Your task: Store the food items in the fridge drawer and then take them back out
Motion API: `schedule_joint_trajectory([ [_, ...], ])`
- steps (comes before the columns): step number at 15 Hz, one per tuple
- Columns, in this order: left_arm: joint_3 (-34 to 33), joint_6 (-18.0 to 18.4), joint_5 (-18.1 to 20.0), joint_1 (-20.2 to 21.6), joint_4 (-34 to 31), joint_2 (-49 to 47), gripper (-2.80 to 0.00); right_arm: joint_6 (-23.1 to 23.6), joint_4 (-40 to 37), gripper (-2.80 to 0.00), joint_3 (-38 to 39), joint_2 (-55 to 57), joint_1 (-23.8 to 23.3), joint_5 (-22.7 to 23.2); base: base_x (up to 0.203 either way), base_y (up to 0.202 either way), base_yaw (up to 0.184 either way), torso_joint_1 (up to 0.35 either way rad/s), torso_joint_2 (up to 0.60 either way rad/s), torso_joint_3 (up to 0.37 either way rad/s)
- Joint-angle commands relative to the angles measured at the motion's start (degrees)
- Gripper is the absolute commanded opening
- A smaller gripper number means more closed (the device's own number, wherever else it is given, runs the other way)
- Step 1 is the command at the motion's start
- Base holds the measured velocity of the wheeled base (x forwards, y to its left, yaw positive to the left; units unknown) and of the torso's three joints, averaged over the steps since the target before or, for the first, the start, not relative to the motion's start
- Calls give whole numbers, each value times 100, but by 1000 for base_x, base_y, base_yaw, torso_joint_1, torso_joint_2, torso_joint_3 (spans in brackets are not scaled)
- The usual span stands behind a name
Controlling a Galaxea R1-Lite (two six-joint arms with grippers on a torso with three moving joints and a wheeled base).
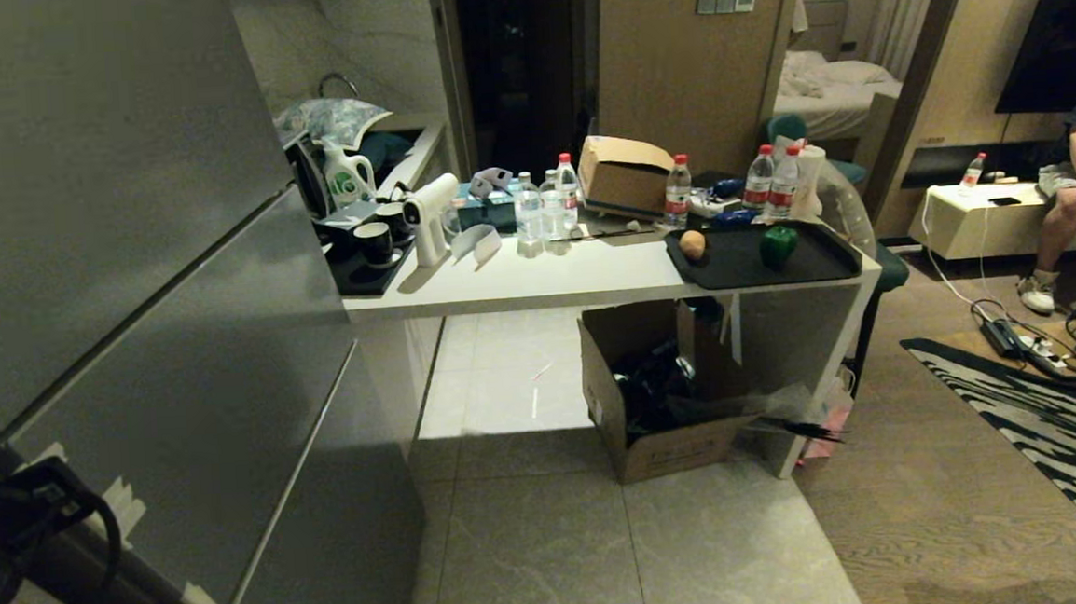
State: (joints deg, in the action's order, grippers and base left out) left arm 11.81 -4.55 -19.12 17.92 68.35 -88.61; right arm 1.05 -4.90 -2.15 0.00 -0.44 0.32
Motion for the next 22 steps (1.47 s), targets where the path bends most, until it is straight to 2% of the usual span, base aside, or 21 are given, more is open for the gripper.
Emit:
schedule_joint_trajectory([
  [1,-29,22,-31,256,45,-15,-280,6,-2,-280,-4,0,0,4,0,0,0,0,0,0],
  [5,-212,33,-4,302,47,205,-280,1,-2,-280,4,0,0,4,0,0,0,0,0,0],
  [8,-539,24,169,300,47,433,-280,1,-2,-280,4,0,0,4,0,0,0,0,0,0],
  [10,-512,33,173,300,47,432,-280,1,-2,-280,4,0,0,4,0,0,0,0,0,0],
  [17,-6,51,171,253,63,-137,-280,1,-2,-280,4,0,0,4,0,0,0,0,0,0],
  [22,-37,31,180,-150,627,-753,-280,9,-2,-280,-4,0,0,4,0,0,0,0,0,0],
])
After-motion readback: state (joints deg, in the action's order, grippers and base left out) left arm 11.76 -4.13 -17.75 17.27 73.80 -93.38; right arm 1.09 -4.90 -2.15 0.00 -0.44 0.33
